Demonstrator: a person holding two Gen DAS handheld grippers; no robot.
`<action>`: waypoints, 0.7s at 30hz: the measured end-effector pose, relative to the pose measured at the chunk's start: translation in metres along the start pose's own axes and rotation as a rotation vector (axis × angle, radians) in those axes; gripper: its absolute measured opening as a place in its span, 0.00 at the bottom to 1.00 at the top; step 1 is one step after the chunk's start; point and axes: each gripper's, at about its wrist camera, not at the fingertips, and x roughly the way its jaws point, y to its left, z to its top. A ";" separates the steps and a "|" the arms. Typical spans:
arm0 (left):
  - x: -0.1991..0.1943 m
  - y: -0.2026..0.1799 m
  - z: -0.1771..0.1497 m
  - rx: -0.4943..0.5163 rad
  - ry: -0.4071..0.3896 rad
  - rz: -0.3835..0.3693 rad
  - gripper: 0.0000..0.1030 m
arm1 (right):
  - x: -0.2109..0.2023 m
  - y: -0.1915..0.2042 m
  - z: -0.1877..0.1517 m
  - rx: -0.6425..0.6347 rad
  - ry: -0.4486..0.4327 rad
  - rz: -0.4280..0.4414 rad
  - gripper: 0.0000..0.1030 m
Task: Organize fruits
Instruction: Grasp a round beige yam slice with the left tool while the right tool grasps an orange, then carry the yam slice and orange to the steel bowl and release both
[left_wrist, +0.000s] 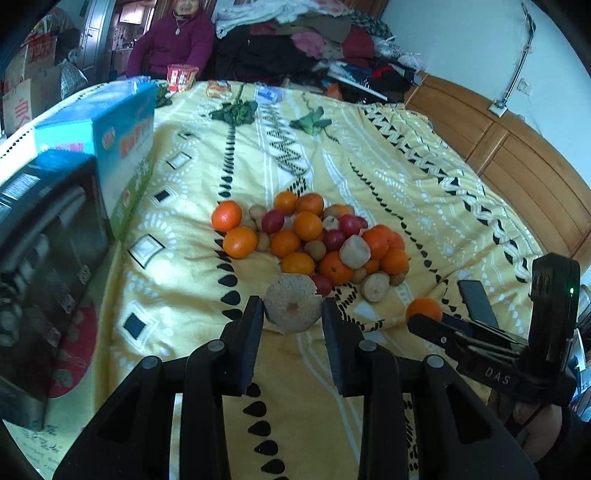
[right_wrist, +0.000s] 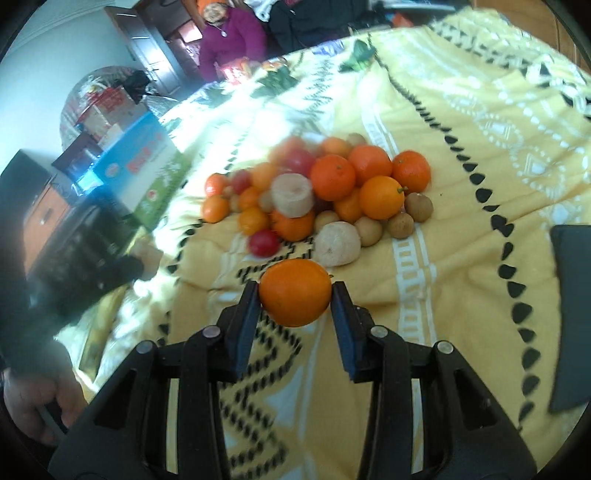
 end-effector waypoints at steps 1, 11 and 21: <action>-0.008 0.001 0.001 0.000 -0.014 0.002 0.32 | -0.005 0.005 0.000 -0.015 -0.008 -0.001 0.38; -0.105 0.046 0.011 -0.071 -0.190 0.079 0.32 | -0.042 0.070 0.018 -0.126 -0.086 0.050 0.38; -0.216 0.157 0.004 -0.286 -0.372 0.264 0.32 | -0.057 0.196 0.048 -0.341 -0.145 0.188 0.38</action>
